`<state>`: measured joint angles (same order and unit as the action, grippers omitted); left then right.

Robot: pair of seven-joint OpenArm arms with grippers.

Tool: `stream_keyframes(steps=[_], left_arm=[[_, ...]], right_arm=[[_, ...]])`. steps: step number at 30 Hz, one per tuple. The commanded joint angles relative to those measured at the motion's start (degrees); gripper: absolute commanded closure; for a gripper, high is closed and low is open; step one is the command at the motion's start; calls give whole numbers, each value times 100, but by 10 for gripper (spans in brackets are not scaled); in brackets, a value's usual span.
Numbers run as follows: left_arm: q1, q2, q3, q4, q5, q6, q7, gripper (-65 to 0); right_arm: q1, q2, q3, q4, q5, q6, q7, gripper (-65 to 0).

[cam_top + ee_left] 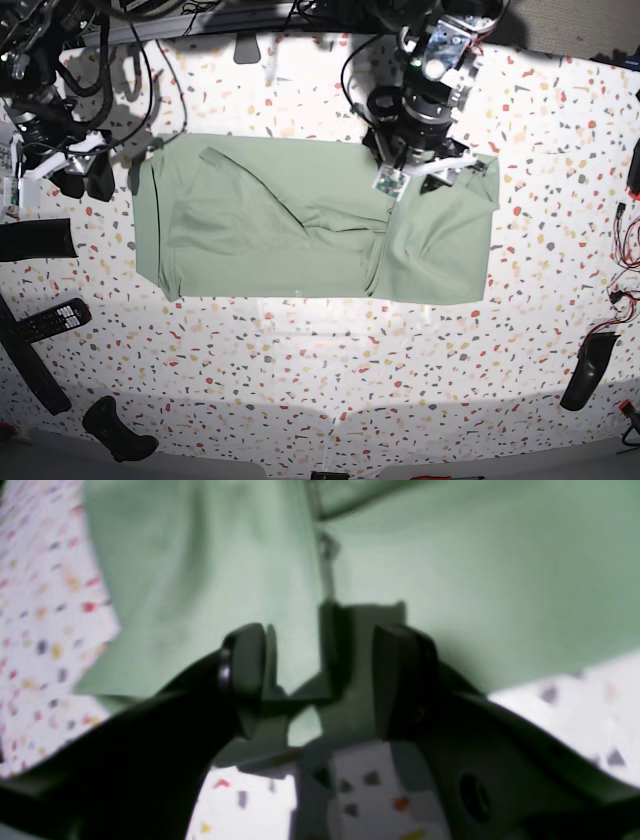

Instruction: Fold the T-shirt properly

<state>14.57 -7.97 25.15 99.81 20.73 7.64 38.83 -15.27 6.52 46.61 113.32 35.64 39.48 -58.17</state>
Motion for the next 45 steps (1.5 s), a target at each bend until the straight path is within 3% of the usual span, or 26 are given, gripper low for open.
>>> stream_keyframes(steps=[1, 4, 19, 25, 28, 33, 34, 45], left_arm=[[-63, 17, 17, 109, 92, 85, -160, -309], [-76, 15, 17, 103, 133, 232, -138, -309], [-83, 46, 17, -494, 133, 229, -116, -309], [-188, 48, 20, -553, 216, 625, -48, -309], [-223, 48, 20, -553, 238, 634, 76, -254], [-223, 48, 20, -365, 243, 632, 688, -16], [-223, 48, 20, -271, 243, 632, 813, 0], [-221, 48, 20, 951, -83, 629, 1244, 0]], right_arm=[[35, 79, 20, 111, 105, 52, 138, -290], [35, 76, 20, 111, 105, 52, 138, -290], [35, 76, 20, 111, 299, 52, 109, -290], [33, 76, 20, 111, 297, 52, 107, -290], [35, 76, 20, 111, 299, 52, 109, -290], [35, 76, 20, 111, 361, 52, 111, -290], [35, 76, 20, 111, 365, 52, 111, -290], [35, 76, 20, 111, 363, 52, 111, -290]])
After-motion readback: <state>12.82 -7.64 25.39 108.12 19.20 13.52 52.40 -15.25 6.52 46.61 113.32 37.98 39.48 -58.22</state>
